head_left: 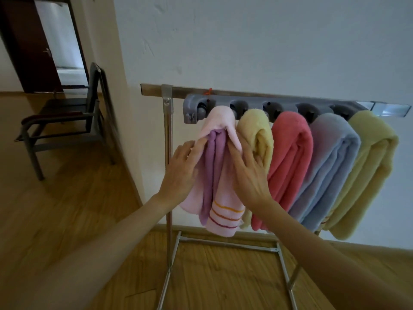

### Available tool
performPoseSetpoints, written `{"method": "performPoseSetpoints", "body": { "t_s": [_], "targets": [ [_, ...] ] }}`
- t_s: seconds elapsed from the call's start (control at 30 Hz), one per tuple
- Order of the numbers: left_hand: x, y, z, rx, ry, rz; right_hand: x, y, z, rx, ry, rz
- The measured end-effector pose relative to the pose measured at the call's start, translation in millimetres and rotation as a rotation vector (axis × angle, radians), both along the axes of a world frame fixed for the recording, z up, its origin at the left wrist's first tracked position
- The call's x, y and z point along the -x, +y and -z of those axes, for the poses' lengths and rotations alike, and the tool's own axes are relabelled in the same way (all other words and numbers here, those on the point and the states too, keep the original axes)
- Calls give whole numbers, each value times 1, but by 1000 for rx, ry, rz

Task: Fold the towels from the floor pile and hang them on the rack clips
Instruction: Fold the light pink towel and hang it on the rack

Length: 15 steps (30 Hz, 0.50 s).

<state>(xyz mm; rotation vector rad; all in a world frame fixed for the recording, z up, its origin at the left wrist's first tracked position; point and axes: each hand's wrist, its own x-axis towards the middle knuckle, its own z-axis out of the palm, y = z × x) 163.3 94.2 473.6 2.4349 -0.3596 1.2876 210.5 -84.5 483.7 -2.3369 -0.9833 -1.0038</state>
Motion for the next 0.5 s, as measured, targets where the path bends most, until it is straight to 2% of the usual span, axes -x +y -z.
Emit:
{"method": "performPoseSetpoints", "body": {
  "t_s": [0.07,0.13,0.23,0.33,0.5],
  "targets": [
    [2,-4,10,270,41,63,6,-5,7,-77,50,-100],
    [2,-8,26,459,105,23,15,-8,18,-178,85,-149],
    [-5,-3,58,487,219,-107,30,-11,34,-321,272,-116],
    [-9,10,84,461,310,-201,32,-10,54,-367,393,5],
    [-9,22,99,511,283,-416,29,-12,81,-344,371,83]
  ]
}}
